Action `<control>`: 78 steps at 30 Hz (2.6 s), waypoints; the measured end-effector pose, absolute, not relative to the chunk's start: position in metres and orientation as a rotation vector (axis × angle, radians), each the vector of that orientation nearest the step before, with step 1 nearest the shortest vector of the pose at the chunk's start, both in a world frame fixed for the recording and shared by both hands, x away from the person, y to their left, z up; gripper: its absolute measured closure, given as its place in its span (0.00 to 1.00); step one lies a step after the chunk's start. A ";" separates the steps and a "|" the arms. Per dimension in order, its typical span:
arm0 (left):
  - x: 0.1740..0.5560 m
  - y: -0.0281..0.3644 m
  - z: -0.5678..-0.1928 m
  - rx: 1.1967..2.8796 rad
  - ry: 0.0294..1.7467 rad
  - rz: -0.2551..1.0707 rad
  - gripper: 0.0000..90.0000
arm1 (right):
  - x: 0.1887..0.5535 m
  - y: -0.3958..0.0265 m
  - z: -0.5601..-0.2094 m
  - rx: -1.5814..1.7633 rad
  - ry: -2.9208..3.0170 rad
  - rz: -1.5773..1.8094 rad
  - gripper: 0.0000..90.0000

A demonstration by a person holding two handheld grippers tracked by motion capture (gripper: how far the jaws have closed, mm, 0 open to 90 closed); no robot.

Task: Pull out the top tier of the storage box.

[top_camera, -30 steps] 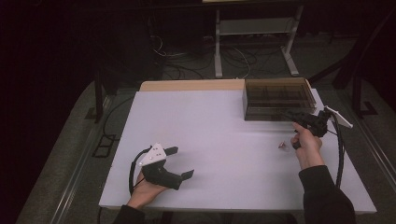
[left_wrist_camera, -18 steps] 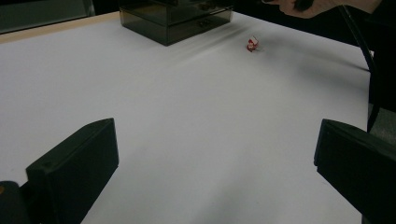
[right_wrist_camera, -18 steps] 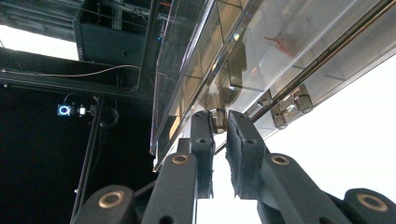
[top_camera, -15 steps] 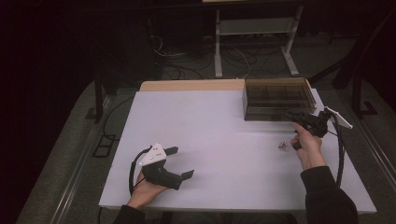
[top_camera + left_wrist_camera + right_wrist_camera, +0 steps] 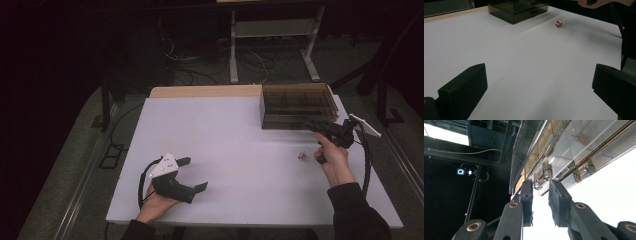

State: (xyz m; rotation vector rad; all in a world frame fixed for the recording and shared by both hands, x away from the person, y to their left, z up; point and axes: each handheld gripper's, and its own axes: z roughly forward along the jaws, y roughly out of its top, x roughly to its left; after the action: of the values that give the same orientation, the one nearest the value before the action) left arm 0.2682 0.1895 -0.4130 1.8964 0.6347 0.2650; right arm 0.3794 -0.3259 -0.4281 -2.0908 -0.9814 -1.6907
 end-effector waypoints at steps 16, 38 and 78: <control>0.268 0.190 -0.413 1.895 0.636 0.265 0.00 | 0.373 -0.327 -0.422 -2.083 -1.184 -1.639 0.71; 0.269 0.189 -0.414 1.908 0.627 0.262 0.00 | 0.375 -0.322 -0.384 -2.022 -1.605 -1.567 0.55; 0.269 0.190 -0.414 1.908 0.642 0.270 0.00 | 0.410 -0.332 -0.343 -1.649 -2.143 -1.425 0.37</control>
State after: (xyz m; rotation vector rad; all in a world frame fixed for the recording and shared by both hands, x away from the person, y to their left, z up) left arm 0.2689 0.1899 -0.4144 1.9079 0.6417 0.2704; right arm 0.4103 -0.3318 -0.3433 -1.6489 -2.1434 -1.4254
